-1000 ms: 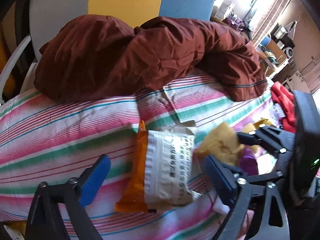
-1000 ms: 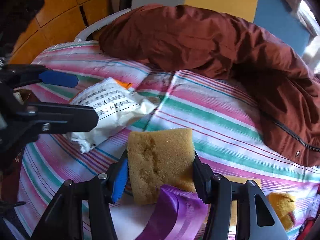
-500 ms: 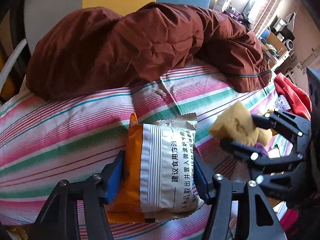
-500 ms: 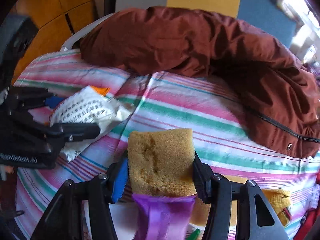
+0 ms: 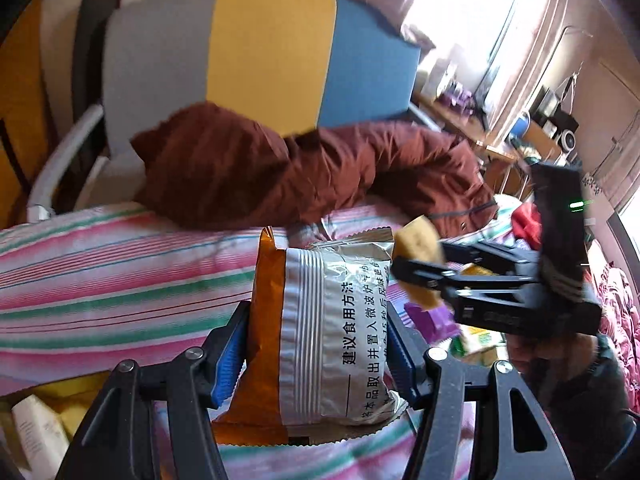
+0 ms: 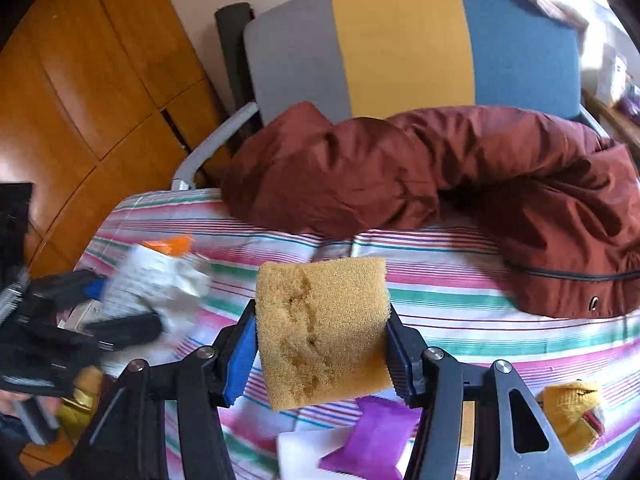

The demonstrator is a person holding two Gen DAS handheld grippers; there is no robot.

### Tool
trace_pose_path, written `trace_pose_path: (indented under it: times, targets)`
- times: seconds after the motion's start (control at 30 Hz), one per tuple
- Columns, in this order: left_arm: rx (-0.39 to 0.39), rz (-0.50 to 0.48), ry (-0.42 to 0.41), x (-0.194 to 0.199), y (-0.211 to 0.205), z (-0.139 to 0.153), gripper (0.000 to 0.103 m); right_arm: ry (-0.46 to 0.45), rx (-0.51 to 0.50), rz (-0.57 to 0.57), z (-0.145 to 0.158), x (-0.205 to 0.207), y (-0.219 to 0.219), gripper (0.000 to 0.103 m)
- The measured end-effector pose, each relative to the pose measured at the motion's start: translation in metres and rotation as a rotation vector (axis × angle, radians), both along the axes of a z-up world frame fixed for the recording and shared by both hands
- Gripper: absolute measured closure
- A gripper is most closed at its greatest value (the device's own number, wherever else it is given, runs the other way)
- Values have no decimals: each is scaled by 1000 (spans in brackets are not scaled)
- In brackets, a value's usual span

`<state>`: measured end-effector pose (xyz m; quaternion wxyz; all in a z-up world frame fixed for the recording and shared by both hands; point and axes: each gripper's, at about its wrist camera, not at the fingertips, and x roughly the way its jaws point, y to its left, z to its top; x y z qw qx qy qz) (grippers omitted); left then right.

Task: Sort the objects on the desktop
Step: 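Lift the snack bag and sponge and carry both over the gold tray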

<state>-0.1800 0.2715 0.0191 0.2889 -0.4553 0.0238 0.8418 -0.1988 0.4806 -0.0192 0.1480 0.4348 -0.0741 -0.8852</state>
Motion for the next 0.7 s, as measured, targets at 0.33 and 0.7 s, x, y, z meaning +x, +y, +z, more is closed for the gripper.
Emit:
trace_pose_path:
  times: [0.33,0.7]
  targets:
    - [61,134,71,69,-104,52,41,21,55,137,13,25,-72,46]
    - [57,346,113,127,-239,67,41,36,87,294,19,68,-159,46]
